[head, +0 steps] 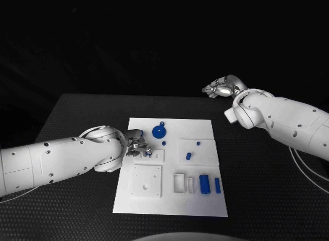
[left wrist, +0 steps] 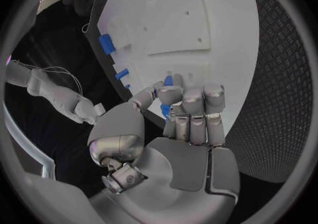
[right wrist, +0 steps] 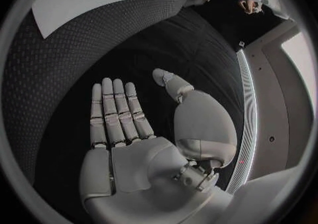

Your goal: Assemble the parts on the task board

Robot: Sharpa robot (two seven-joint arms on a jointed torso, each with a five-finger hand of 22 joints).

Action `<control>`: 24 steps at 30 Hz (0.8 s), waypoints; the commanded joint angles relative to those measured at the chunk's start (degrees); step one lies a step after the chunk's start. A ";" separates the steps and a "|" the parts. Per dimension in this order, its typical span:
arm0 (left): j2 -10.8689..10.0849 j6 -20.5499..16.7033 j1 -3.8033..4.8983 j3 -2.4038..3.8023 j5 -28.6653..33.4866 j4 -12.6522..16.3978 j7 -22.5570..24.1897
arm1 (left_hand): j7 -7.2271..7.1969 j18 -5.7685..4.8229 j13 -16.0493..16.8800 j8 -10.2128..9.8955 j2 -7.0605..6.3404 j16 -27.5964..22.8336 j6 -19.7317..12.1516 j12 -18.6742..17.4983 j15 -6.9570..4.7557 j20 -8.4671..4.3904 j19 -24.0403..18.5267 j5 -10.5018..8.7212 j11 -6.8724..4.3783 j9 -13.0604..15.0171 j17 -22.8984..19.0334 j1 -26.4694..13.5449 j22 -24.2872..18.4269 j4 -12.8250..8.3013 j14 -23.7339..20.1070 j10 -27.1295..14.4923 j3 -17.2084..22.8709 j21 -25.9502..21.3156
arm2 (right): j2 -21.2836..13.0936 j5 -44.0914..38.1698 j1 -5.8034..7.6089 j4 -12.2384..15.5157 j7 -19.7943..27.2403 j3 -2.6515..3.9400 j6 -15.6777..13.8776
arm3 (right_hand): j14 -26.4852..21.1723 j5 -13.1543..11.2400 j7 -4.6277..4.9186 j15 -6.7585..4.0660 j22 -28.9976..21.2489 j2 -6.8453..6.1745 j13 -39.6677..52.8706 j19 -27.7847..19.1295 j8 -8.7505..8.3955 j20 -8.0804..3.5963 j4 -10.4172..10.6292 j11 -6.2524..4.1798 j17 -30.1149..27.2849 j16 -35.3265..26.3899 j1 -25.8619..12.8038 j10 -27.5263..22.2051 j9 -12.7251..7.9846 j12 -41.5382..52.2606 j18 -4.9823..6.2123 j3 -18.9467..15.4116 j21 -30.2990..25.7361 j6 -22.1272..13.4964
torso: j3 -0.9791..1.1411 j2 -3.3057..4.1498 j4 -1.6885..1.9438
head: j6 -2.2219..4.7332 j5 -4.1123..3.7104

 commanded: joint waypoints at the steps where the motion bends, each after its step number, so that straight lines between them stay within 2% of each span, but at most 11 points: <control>1: 0.18 0.10 -0.18 -0.03 -1.04 0.00 0.01 | -3.80 1.38 0.07 -0.31 0.54 0.35 4.78 0.32 -2.73 -5.72 -0.40 0.04 -0.91 -0.09 0.09 0.24 0.91 -3.62 1.23 -1.17 4.56 0.30 | 0.09 5.30 0.07 -0.15 2.05 0.02 3.25 | -0.34 0.04 -0.11 0.24 -0.12 0.58 -0.81 -0.59 0.19 -0.04 -0.12 0.11 -0.56 -0.35 0.20 0.10 -0.13 -0.48 -0.46 -0.36 -0.40 -0.56 | -0.05 -0.07 0.05 | -0.10 -0.08; 3: 0.20 0.02 -0.19 -0.03 -1.59 -0.11 -0.07 | -3.80 1.38 0.07 -0.34 0.51 0.35 4.84 0.33 -2.72 -5.72 -0.42 0.06 -0.91 -0.15 0.09 0.24 0.91 -3.62 1.21 -1.18 4.59 0.31 | 0.11 5.19 0.07 -0.17 2.15 0.02 3.75 | -0.58 -0.67 -0.04 0.56 -0.17 1.37 -1.77 -1.01 0.00 0.13 -0.56 0.35 -1.16 -0.59 0.63 -0.04 -0.33 -1.03 -0.46 -0.30 -0.82 -0.95 | -0.05 -0.07 0.05 | -0.14 -0.12; 5: 0.18 0.28 -0.22 -0.03 -1.69 -0.09 -0.05 | -3.78 1.34 0.02 -0.48 0.41 0.28 5.01 0.28 -2.65 -5.65 -0.60 0.03 -0.88 -0.36 0.06 0.16 0.90 -3.59 1.06 -1.27 4.67 0.27 | 0.12 5.18 0.07 -0.17 2.20 0.02 3.85 | -0.90 -2.22 -0.97 0.90 -0.03 1.78 -2.83 -1.58 -0.51 0.34 -0.60 0.80 -1.87 -0.84 1.12 -0.15 -0.69 -1.58 -0.56 0.34 -1.16 -1.98 | -0.02 -0.06 0.02 | -0.18 -0.10; 7: 0.23 0.61 -0.23 -0.03 -1.69 0.00 -0.10 | -3.77 1.32 -0.01 -0.56 0.37 0.25 5.09 0.26 -2.61 -5.62 -0.69 -0.03 -0.87 -0.47 0.05 0.11 0.89 -3.57 1.00 -1.30 4.69 0.26 | 0.11 5.12 0.07 -0.21 2.19 0.02 3.83 | -0.96 -2.44 -0.40 0.96 0.14 1.76 -3.33 -1.78 -0.57 0.41 -0.54 0.85 -2.20 -0.87 1.00 -0.01 -0.78 -1.73 -0.56 0.29 -1.24 -2.16 | -0.03 -0.05 -0.03 | -0.22 -0.12; 12: 0.37 1.00 -0.47 -0.03 -1.32 -0.15 0.04 | -3.76 1.26 -0.14 -0.70 0.33 0.15 5.45 0.13 -2.51 -5.52 -1.01 -0.04 -0.85 -0.74 -0.01 -0.01 0.88 -3.58 0.78 -1.43 4.83 0.20 | 0.07 4.98 0.07 -0.32 2.15 0.02 3.79 | -0.91 -2.29 0.21 0.97 0.34 1.72 -3.79 -1.85 -0.43 0.46 -0.50 0.89 -2.48 -0.81 0.85 0.16 -0.81 -1.82 -0.52 0.16 -1.24 -1.95 | -0.04 -0.06 0.03 | -0.43 -0.15; 24: 0.28 1.09 -0.59 0.00 2.49 0.51 0.24 | -3.77 1.17 -0.45 -0.91 0.41 -0.05 5.95 -0.20 -2.35 -5.40 -1.52 0.13 -0.83 -1.14 -0.15 -0.25 0.87 -3.67 0.48 -1.59 5.24 0.12 | 0.31 4.44 0.06 -0.79 1.97 0.02 4.25 | -0.84 -2.12 0.44 0.92 0.49 1.70 -4.10 -1.86 -0.37 0.47 -0.63 0.87 -2.66 -0.73 0.92 0.32 -0.84 -1.85 -0.46 0.07 -1.21 -1.85 | 0.02 -0.04 -0.05 | -0.48 -0.12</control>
